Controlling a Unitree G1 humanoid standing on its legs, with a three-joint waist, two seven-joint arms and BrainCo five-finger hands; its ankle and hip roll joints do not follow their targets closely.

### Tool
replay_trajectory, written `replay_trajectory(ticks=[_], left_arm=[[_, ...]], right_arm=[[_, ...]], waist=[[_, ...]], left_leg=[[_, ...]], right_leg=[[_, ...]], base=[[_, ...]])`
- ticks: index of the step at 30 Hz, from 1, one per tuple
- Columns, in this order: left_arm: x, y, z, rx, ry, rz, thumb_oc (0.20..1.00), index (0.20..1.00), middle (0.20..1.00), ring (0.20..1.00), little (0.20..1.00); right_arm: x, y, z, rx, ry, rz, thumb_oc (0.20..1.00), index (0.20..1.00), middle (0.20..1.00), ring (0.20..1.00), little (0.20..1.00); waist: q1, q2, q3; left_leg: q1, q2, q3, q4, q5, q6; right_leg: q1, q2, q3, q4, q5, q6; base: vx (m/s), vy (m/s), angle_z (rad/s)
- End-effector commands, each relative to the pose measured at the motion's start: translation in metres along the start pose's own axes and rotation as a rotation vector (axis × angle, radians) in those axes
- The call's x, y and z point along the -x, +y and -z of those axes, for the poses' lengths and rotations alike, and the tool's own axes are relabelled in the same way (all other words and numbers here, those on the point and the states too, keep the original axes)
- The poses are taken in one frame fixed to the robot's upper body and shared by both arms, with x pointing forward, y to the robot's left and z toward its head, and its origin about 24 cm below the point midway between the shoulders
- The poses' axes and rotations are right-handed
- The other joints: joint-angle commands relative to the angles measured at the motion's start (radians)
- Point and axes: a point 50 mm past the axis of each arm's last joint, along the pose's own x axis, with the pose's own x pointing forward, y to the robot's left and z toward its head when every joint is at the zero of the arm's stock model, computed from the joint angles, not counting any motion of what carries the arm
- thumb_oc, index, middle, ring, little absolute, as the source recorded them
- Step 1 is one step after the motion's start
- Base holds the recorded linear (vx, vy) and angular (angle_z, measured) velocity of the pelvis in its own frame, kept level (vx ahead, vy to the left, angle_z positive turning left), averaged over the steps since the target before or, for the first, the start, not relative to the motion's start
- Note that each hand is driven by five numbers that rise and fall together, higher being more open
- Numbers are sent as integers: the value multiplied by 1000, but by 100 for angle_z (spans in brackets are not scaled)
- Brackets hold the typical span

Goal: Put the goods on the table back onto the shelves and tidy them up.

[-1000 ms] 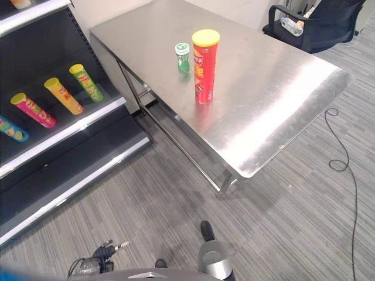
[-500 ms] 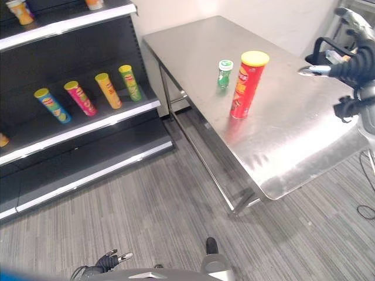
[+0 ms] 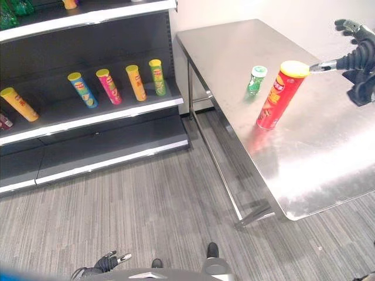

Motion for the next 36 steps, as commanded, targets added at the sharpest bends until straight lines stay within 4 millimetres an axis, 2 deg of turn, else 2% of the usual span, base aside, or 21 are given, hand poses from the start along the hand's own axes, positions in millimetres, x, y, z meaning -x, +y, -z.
replay_trajectory(ticks=[1, 9, 19, 30, 36], left_arm=[[-1, 24, -10, -41, -23, -55, 1000, 1000, 1000, 1000, 1000], [-1, 25, -10, -49, -30, -35, 1000, 1000, 1000, 1000, 1000], [0, 28, -8, -52, -22, -48, 1000, 1000, 1000, 1000, 1000], [0, 32, -8, -57, -18, -80, 1000, 1000, 1000, 1000, 1000], [0, 34, -6, -72, -6, -93, 1000, 1000, 1000, 1000, 1000]], right_arm=[[-5, -6, -8, 72, -10, -16, 1000, 1000, 1000, 1000, 1000], [-7, 8, -4, 73, 13, -118, 1000, 1000, 1000, 1000, 1000], [-14, 23, 2, 139, 58, -128, 1000, 1000, 1000, 1000, 1000], [-24, 28, 0, 354, 80, -62, 1000, 1000, 1000, 1000, 1000], [-27, 36, 2, 357, 93, -52, 1000, 1000, 1000, 1000, 1000]], waist=[[7, -83, -28], [18, -87, -23], [31, -77, -23], [39, -72, -21], [45, -71, -25]], left_leg=[[-9, 40, 129, 13, 8, -81], [-12, 48, 124, 13, 15, -87], [-13, 42, 117, 13, 14, -84], [-16, 42, 107, 13, 16, -86], [-17, 43, 103, 13, 16, -86]], right_leg=[[68, 8, 2, 49, -193, 27], [74, 11, -12, 45, -197, 24], [78, 9, -13, 39, -195, 24], [79, 12, -18, 38, -199, 18], [81, 14, -24, 36, -199, 18]], base=[[8, -52, 0], [1, -25, 2], [0, 0, 0], [1, -15, 3], [0, 0, 0]])
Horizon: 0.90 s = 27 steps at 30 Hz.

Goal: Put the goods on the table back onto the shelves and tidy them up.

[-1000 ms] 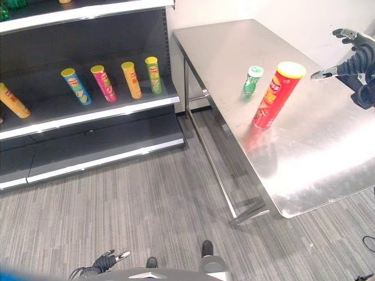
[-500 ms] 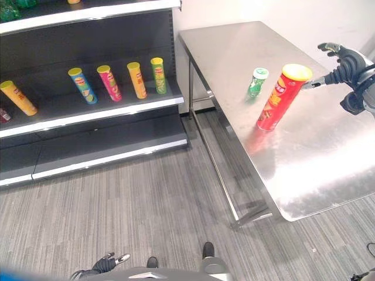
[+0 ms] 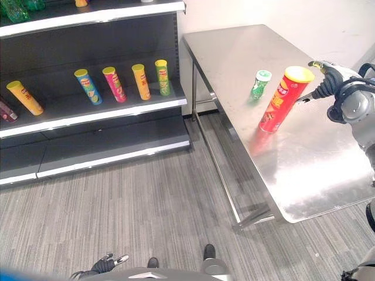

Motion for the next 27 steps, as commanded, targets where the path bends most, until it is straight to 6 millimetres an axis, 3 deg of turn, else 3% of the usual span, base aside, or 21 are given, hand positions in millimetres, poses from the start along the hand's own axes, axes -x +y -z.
replay_trajectory(ticks=[1, 18, 27], left_arm=[[-2, 31, -18, -65, -40, -84, 1000, 1000, 1000, 1000, 1000], [-2, 30, -21, -47, -62, -93, 1000, 1000, 1000, 1000, 1000], [-1, 28, -16, -44, -46, -91, 1000, 1000, 1000, 1000, 1000]], right_arm=[[-8, -33, -6, 1, 19, 136, 1000, 1000, 1000, 1000, 1000], [-13, -29, 9, -96, 144, 215, 1000, 1000, 1000, 1000, 1000], [-16, -21, 5, -172, 143, 211, 1000, 1000, 1000, 1000, 1000]], waist=[[22, -69, -19], [44, -53, -22], [53, -47, -23]], left_leg=[[-9, 37, 127, 12, 1, -82], [-15, 33, 110, 12, 5, -82], [-16, 33, 103, 12, 8, -85]], right_leg=[[76, 11, 2, 35, -200, 28], [82, 8, -11, 30, -197, 30], [88, 9, -23, 27, -198, 29]], base=[[0, 0, 0], [0, -2, 1], [4, -11, 6]])
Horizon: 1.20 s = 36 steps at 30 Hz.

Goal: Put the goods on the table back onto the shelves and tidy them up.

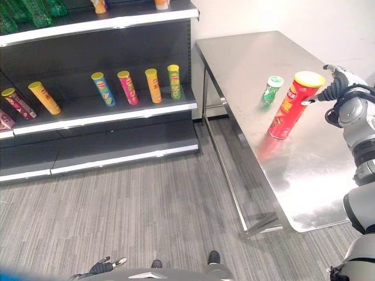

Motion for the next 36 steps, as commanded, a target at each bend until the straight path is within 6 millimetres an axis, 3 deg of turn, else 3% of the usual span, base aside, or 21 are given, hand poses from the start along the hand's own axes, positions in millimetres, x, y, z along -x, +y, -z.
replay_trajectory(ticks=[1, 13, 24, 25, 27, 36], left_arm=[[-3, 25, -20, -41, -59, -60, 1000, 1000, 1000, 1000, 1000], [-2, 26, -17, -36, -52, -52, 1000, 1000, 1000, 1000, 1000], [-2, 28, -14, -32, -44, -54, 1000, 1000, 1000, 1000, 1000], [-2, 28, -14, -31, -43, -54, 1000, 1000, 1000, 1000, 1000], [-2, 29, -14, -31, -42, -54, 1000, 1000, 1000, 1000, 1000], [-2, 31, -15, -33, -42, -55, 1000, 1000, 1000, 1000, 1000]], right_arm=[[-8, -34, -18, -74, -19, 126, 1000, 1000, 1000, 1000, 1000], [-10, -21, -35, -131, -90, 55, 1000, 1000, 1000, 1000, 1000], [-11, -14, -32, -177, -69, 14, 1000, 1000, 1000, 1000, 1000], [-11, -13, -30, -172, -61, 4, 931, 931, 931, 931, 931], [-11, -7, -27, -159, -36, -32, 200, 200, 200, 200, 200], [-11, -6, -31, -134, -53, -53, 200, 200, 200, 200, 200]], waist=[[22, -72, 9], [30, -72, 6], [35, -75, 3], [36, -75, 3], [37, -76, 3], [37, -82, 6]], left_leg=[[-1, 32, 132, 14, -1, -82], [1, 31, 130, 14, -4, -80], [2, 30, 128, 14, -6, -79], [2, 31, 128, 14, -5, -79], [3, 32, 126, 14, -5, -79], [6, 33, 127, 14, -6, -77]], right_leg=[[85, 9, 7, 28, -195, 31], [89, 7, -1, 28, -196, 33], [90, 6, -4, 28, -196, 33], [90, 6, -5, 29, -196, 33], [90, 6, -4, 31, -197, 32], [91, 9, -4, 33, -200, 31]], base=[[0, 0, 0], [0, 0, 0], [0, 0, 0], [0, 0, 0], [0, 0, 0], [0, 0, 0]])
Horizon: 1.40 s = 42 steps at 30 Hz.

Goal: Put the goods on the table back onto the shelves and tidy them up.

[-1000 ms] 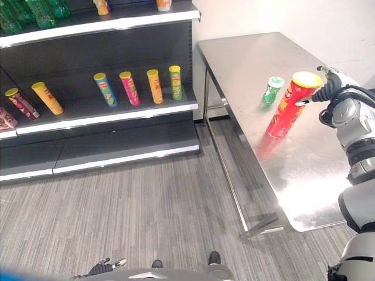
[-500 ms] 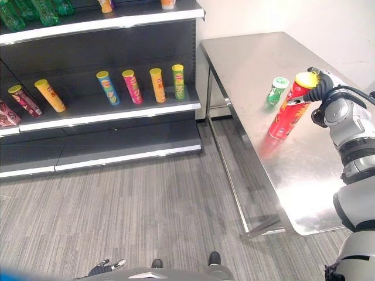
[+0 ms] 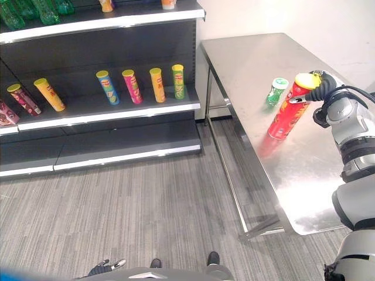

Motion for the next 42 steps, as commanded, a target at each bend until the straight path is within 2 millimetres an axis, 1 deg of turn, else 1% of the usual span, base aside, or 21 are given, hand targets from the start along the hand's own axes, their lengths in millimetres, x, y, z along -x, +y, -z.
replay_trajectory(ticks=[1, 7, 14, 15, 18, 20, 21, 23, 24, 25, 26, 29, 32, 34, 35, 36, 37, 38, 39, 40, 42], left_arm=[[-3, 29, -22, -68, -58, -54, 1000, 1000, 1000, 1000, 1000], [-2, 25, -18, -50, -46, -58, 1000, 1000, 1000, 1000, 1000], [-2, 23, -17, -30, -52, -85, 1000, 1000, 1000, 1000, 1000], [-2, 23, -17, -32, -52, -85, 1000, 1000, 1000, 1000, 1000], [-3, 24, -28, -30, -90, -90, 1000, 1000, 1000, 1000, 1000], [-3, 24, -41, -23, -131, -93, 1000, 1000, 1000, 1000, 1000], [-4, 25, -42, -23, -132, -93, 1000, 1000, 1000, 1000, 1000], [-4, 22, -46, -20, -145, -83, 1000, 1000, 1000, 1000, 1000], [-3, 21, -43, -21, -141, -86, 1000, 1000, 1000, 1000, 1000], [-4, 21, -48, -15, -160, -98, 1000, 1000, 1000, 1000, 1000], [-4, 21, -49, -16, -160, -98, 1000, 1000, 1000, 1000, 1000], [-4, 22, -59, -22, -200, -108, 1000, 1000, 1000, 1000, 1000], [-3, 23, -57, -39, -200, -100, 1000, 1000, 1000, 1000, 1000], [-3, 24, -60, -85, -202, -96, 1000, 1000, 1000, 1000, 1000], [-3, 24, -60, -86, -203, -97, 1000, 1000, 1000, 1000, 1000], [-3, 26, -63, -107, -208, -98, 1000, 1000, 1000, 1000, 1000], [-3, 33, -70, -126, -226, -111, 1000, 1000, 1000, 1000, 1000], [-2, 36, -72, -133, -232, -119, 1000, 1000, 1000, 1000, 1000], [-2, 37, -72, -130, -231, -120, 1000, 1000, 1000, 1000, 1000], [-2, 43, -74, -156, -231, -138, 1000, 1000, 1000, 1000, 1000], [-2, 43, -78, -173, -230, -138, 1000, 1000, 1000, 1000, 1000]], right_arm=[[-6, -15, -28, 34, -72, 25, 200, 200, 200, 200, 200], [8, -18, -55, 33, -283, 82, 200, 200, 200, 200, 200], [69, -28, -75, 90, -615, 329, 200, 200, 200, 200, 200], [70, -28, -74, 90, -613, 330, 200, 200, 200, 200, 200], [91, -31, -93, 81, -747, 380, 200, 200, 200, 200, 200], [104, -36, -102, 72, -817, 419, 200, 200, 200, 200, 200], [104, -36, -102, 72, -816, 420, 200, 200, 200, 200, 200], [111, -35, -109, 85, -862, 422, 200, 200, 200, 200, 200], [115, -34, -110, 112, -878, 423, 200, 200, 200, 200, 200], [120, -35, -111, 106, -900, 430, 200, 200, 200, 200, 200], [120, -35, -111, 106, -900, 430, 200, 200, 200, 200, 200], [121, -35, -102, 110, -869, 430, 200, 200, 200, 200, 200], [126, -31, -99, 123, -862, 423, 200, 200, 200, 200, 200], [125, -26, -96, 132, -843, 409, 200, 200, 200, 200, 200], [125, -26, -96, 132, -842, 409, 200, 200, 200, 200, 200], [124, -24, -97, 132, -840, 410, 200, 200, 200, 200, 200], [121, -19, -102, 134, -848, 404, 200, 200, 200, 200, 200], [121, -17, -106, 130, -856, 402, 200, 200, 200, 200, 200], [121, -17, -107, 129, -858, 402, 200, 200, 200, 200, 200], [122, -13, -110, 113, -874, 397, 200, 200, 200, 200, 200], [123, -13, -111, 118, -881, 393, 200, 200, 200, 200, 200]], waist=[[15, -73, 2], [-5, -71, 4], [-30, -58, 12], [-28, -60, 12], [-21, -67, 42], [-16, -89, 84], [-17, -89, 83], [-19, -90, 87], [-23, -89, 78], [-32, -95, 83], [-32, -95, 82], [-51, -72, 65], [-45, -43, 31], [-41, -45, 27], [-41, -50, 27], [-39, -51, 29], [-25, -60, 33], [-19, -57, 37], [-20, -60, 37], [-19, -54, 47], [-36, -52, 57]], left_leg=[[9, 33, 133, 14, -7, -78], [16, 38, 144, 14, -11, -77], [27, 53, 152, 26, -27, -75], [27, 53, 152, 27, -27, -75], [-43, 34, 105, 135, -60, -61], [-161, -6, 74, 290, -66, -86], [-167, -6, 71, 296, -68, -85], [-177, 34, 78, 286, -63, -94], [-145, 95, 81, 225, -39, -99], [-145, 182, 84, 163, 17, -106], [-140, 183, 85, 154, 22, -107], [-157, 293, 141, 49, 142, -137], [-159, 260, 147, 55, 102, -153], [-174, 205, 165, 88, 57, -138], [-176, 198, 166, 92, 54, -135], [-174, 174, 177, 98, 37, -123], [-167, 118, 209, 74, 22, -85], [-158, 100, 222, 55, 22, -72], [-156, 95, 225, 51, 24, -70], [-141, 73, 229, 25, 17, -46], [-133, 57, 218, 14, 9, -35]], right_leg=[[89, 9, 5, 33, -195, 25], [88, 12, 13, 37, -199, 23], [88, 24, 23, 39, -213, 18], [88, 24, 23, 39, -213, 18], [67, 17, 30, 52, -219, 12], [55, -4, 17, 67, -222, 4], [53, -4, 15, 68, -222, 4], [47, -6, 11, 68, -218, 8], [47, -13, 15, 67, -216, 19], [34, -47, 14, 75, -218, 44], [33, -46, 13, 78, -220, 43], [37, -99, -6, 87, -239, 91], [65, -144, -12, 86, -220, 122], [73, -220, -25, 101, -164, 149], [73, -226, -24, 100, -163, 153], [58, -255, -21, 122, -129, 155], [-2, -316, -20, 185, -34, 157], [-19, -332, -39, 213, -12, 143], [-23, -337, -36, 217, -13, 145], [-58, -317, -23, 304, -36, 119], [-103, -229, 36, 339, -87, 98]], base=[[0, 0, 0], [0, 0, 0], [0, -21, 0], [-39, -55, -5], [-106, -45, -4], [-196, -18, 6], [-125, 41, 33], [44, 140, 45], [122, 372, 46], [104, 321, 32], [49, 309, 21], [128, 385, 10], [303, 528, 41], [179, 413, -4], [134, 338, 8], [121, 434, 34], [160, 574, 35], [104, 439, 12], [120, 354, -10], [136, 294, 1], [144, 256, 22]])
